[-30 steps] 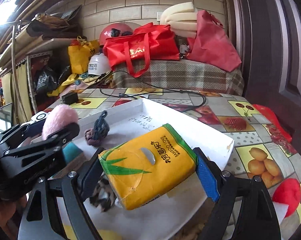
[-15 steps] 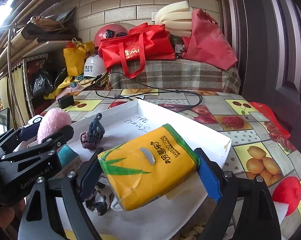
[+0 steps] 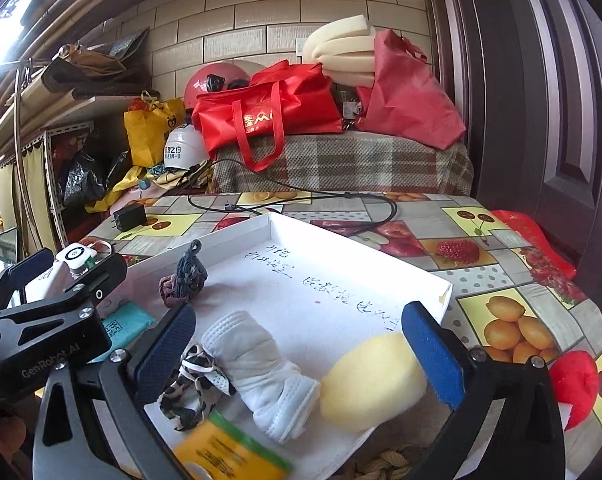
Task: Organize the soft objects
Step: 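Reach the left tool to a white foam strip while the right tool grasps another foam strip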
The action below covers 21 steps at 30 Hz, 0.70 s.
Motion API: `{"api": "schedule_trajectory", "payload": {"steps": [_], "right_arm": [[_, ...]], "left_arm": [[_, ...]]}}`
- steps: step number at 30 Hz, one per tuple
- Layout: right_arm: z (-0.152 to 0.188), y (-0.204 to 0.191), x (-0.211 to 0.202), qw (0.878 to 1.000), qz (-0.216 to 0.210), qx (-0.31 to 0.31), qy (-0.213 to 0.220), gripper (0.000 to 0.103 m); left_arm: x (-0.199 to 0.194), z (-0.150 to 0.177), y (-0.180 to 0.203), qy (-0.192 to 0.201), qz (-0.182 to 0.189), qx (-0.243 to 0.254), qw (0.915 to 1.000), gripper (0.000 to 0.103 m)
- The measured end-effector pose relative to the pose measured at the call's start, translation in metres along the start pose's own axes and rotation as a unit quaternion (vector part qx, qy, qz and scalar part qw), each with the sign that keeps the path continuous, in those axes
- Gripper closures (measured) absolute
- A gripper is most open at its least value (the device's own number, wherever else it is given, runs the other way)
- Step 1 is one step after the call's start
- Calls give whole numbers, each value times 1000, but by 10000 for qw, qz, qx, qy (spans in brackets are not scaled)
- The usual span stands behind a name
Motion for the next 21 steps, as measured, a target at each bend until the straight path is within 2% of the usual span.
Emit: {"api": "schedule_trajectory", "payload": {"steps": [6, 13, 17, 21], "right_arm": [[-6, -3, -18, 9990, -2, -64, 445, 0], [-1, -4, -33, 9988, -60, -100, 467, 0], [12, 3, -51, 9993, -161, -140, 318, 0], [26, 20, -79, 9991, -136, -280, 298, 0]], "left_arm": [[-7, -2, -3, 150, 33, -80, 9998, 0], [-17, -4, -1, 312, 186, -106, 9993, 0], [-34, 2, 16, 294, 609, -33, 9977, 0], [-58, 11, 48, 317, 1097, 257, 9931, 0]]}}
Point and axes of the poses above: each gripper's, at about its wrist camera, not at the fingertips, and x roughly the way its jaws point, y to its right, z to its underside, the point moved 9 cm from there along x, roughly the way its jaws point, and after that the axes turned 3 degrees about -x, right-handed, at the moved point
